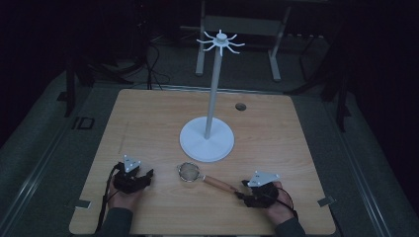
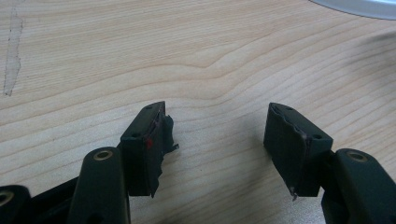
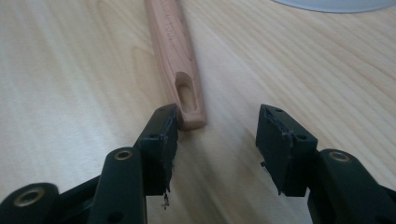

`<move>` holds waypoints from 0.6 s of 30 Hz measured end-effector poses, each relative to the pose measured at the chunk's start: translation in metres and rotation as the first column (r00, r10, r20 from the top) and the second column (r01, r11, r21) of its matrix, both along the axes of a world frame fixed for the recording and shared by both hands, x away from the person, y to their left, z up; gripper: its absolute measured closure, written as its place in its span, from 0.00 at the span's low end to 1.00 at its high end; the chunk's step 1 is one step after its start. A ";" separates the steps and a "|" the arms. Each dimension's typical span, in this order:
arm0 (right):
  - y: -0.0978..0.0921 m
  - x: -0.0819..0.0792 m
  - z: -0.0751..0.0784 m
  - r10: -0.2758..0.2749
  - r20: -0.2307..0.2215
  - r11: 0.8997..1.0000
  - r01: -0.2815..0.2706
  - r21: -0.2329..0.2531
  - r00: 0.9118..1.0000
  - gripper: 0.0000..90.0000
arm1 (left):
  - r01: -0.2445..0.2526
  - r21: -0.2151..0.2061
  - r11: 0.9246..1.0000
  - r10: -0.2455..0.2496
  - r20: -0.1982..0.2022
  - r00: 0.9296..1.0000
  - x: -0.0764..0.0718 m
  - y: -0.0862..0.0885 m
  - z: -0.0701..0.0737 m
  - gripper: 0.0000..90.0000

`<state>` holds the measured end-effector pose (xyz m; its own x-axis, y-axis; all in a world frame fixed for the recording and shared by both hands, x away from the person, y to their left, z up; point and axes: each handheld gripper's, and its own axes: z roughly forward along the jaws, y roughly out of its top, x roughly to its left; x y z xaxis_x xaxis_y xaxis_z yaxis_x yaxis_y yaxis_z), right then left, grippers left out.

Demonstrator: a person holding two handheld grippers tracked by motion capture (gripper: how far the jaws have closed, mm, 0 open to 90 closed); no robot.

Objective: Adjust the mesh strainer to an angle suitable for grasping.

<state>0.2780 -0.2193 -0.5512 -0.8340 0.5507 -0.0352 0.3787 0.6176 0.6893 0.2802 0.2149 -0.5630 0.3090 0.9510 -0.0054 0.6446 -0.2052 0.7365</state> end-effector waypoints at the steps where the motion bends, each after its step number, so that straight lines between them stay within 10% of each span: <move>1: -0.001 0.001 0.000 -0.011 -0.001 1.000 0.011 0.004 1.000 0.53 | 0.000 0.000 1.000 0.000 0.000 1.000 0.000 0.000 0.000 0.44; 18: -0.007 0.018 -0.005 -0.190 0.032 0.981 0.188 0.050 0.981 0.55 | 0.001 0.000 1.000 -0.001 0.002 1.000 0.000 0.000 0.000 0.44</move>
<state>0.2958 -0.2267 -0.5559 -0.7132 0.7001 -0.0344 0.4599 0.5044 0.7308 0.2800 0.2147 -0.5631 0.3102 0.9506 -0.0042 0.6425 -0.2064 0.7380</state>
